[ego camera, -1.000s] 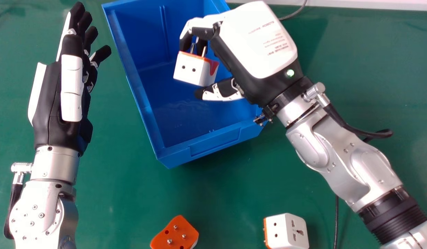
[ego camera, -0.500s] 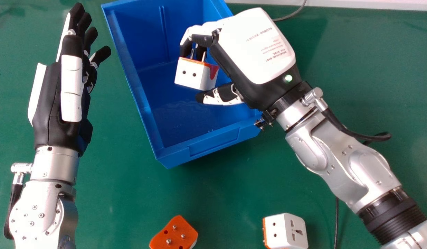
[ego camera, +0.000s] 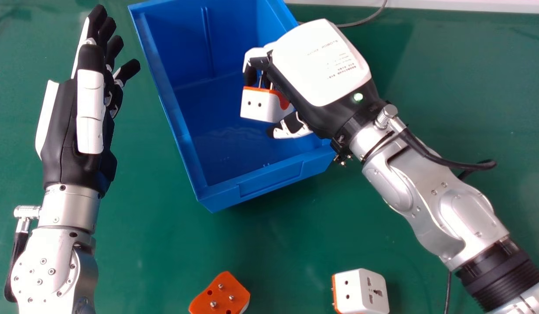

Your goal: Pick all objects and put in blue box

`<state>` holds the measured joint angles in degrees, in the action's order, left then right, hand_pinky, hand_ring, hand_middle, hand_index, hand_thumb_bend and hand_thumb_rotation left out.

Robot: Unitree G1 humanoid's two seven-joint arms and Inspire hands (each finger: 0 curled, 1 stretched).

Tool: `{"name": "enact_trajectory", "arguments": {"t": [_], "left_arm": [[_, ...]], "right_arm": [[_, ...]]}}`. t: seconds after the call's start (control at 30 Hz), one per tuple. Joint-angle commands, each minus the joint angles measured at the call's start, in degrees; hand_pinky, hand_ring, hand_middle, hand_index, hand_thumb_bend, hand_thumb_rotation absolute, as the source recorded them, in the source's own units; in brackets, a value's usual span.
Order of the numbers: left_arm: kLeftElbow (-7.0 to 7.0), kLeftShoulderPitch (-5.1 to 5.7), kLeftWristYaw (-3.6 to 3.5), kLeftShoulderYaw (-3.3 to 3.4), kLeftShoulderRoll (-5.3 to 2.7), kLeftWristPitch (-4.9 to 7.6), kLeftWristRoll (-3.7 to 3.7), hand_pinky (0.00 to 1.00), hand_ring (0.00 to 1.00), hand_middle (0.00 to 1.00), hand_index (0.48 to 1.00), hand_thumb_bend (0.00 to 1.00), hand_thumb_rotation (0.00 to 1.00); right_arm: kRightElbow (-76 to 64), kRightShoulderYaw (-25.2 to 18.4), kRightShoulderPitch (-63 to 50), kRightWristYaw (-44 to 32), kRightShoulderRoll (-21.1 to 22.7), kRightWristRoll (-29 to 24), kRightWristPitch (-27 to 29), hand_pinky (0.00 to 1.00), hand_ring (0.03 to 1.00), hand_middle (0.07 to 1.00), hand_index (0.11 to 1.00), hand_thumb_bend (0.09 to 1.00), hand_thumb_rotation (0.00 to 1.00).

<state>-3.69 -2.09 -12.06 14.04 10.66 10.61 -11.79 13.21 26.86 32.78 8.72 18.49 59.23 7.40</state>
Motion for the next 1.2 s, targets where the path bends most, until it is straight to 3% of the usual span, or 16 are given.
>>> {"name": "enact_trajectory", "arguments": {"t": [0.0, 0.03, 0.07, 0.17, 0.2, 0.37, 0.5, 0.67, 0.7, 0.83, 0.97, 1.17], "left_arm": [[-0.88, -0.23, -0.05, 0.42, 0.70, 0.73, -0.26, 0.91, 0.99, 1.00, 0.978, 0.80, 1.00], [-0.96, -0.17, 0.05, 0.41, 0.71, 0.72, -0.13, 0.91, 0.99, 1.00, 0.978, 0.80, 1.00], [-0.88, -0.16, 0.07, 0.41, 0.71, 0.89, -0.06, 0.91, 0.99, 1.00, 0.978, 0.80, 1.00], [-0.65, -0.23, 0.09, 0.44, 0.71, 1.17, 0.00, 0.91, 0.99, 1.00, 0.978, 0.80, 1.00], [-0.64, -0.26, 0.07, 0.45, 0.74, 1.14, -0.01, 0.91, 0.99, 1.00, 0.978, 0.80, 1.00], [-0.85, -0.24, 0.10, 0.43, 0.81, 0.75, 0.03, 0.91, 0.99, 1.00, 0.978, 0.80, 1.00], [-0.65, -0.20, 0.15, 0.43, 0.75, 1.46, 0.33, 0.91, 0.99, 1.00, 0.979, 0.80, 1.00], [-0.83, -0.13, 0.10, 0.50, 0.61, 1.13, -0.10, 0.91, 0.99, 1.00, 0.978, 0.80, 1.00], [-0.75, -0.15, 0.05, 0.52, 0.55, 1.15, -0.25, 0.91, 0.99, 1.00, 0.978, 0.80, 1.00], [-0.42, -0.25, 0.49, 0.28, 0.43, 1.52, 0.51, 0.91, 0.98, 1.00, 0.977, 0.80, 1.00], [-0.07, -0.52, 0.17, 0.05, 0.09, 1.69, 0.08, 0.91, 0.98, 1.00, 0.976, 0.80, 1.00], [0.60, -1.29, 0.72, -0.38, -0.44, 2.20, 0.62, 0.91, 0.99, 1.00, 0.977, 0.80, 1.00]], "right_arm": [[-1.54, -0.01, 0.82, 0.43, 0.20, 0.42, -0.54, 0.43, 0.570, 0.652, 0.655, 0.713, 0.05], [-1.60, 0.04, 0.84, 0.29, 0.20, 0.48, -0.80, 0.43, 0.570, 0.652, 0.655, 0.713, 0.05], [-1.63, 0.07, 0.87, 0.13, 0.18, 0.45, -1.03, 0.49, 0.633, 0.707, 0.694, 0.769, 0.08], [-1.69, 0.07, 0.89, -0.02, 0.06, 0.29, -1.42, 0.49, 0.633, 0.707, 0.694, 0.769, 0.08], [-1.71, 0.07, 0.89, 0.03, 0.06, 0.25, -1.44, 0.55, 0.685, 0.755, 0.727, 0.816, 0.11], [-2.04, 0.10, 0.81, -0.15, 0.01, -0.17, -1.94, 0.59, 0.732, 0.797, 0.757, 0.851, 0.13], [-1.87, 0.14, 0.81, 0.23, -0.12, -0.16, -2.09, 0.64, 0.772, 0.833, 0.781, 0.879, 0.15], [-2.10, 0.05, 0.68, -0.28, -0.34, -0.69, -2.16, 0.72, 0.852, 0.909, 0.834, 0.937, 0.18], [-2.05, 0.09, 0.69, -0.20, -0.31, -0.63, -2.16, 0.72, 0.852, 0.909, 0.834, 0.937, 0.18], [-1.68, 0.10, 0.71, 0.29, -0.05, -0.34, -2.09, 0.75, 0.886, 0.941, 0.855, 0.955, 0.19], [-3.32, -0.80, 0.16, -0.44, 0.43, -1.00, -2.34, 0.77, 0.898, 0.953, 0.865, 0.960, 0.20], [-10.32, -3.45, -2.21, -3.06, 1.94, -2.22, -3.48, 0.79, 0.933, 0.976, 0.892, 0.962, 0.21]]}}
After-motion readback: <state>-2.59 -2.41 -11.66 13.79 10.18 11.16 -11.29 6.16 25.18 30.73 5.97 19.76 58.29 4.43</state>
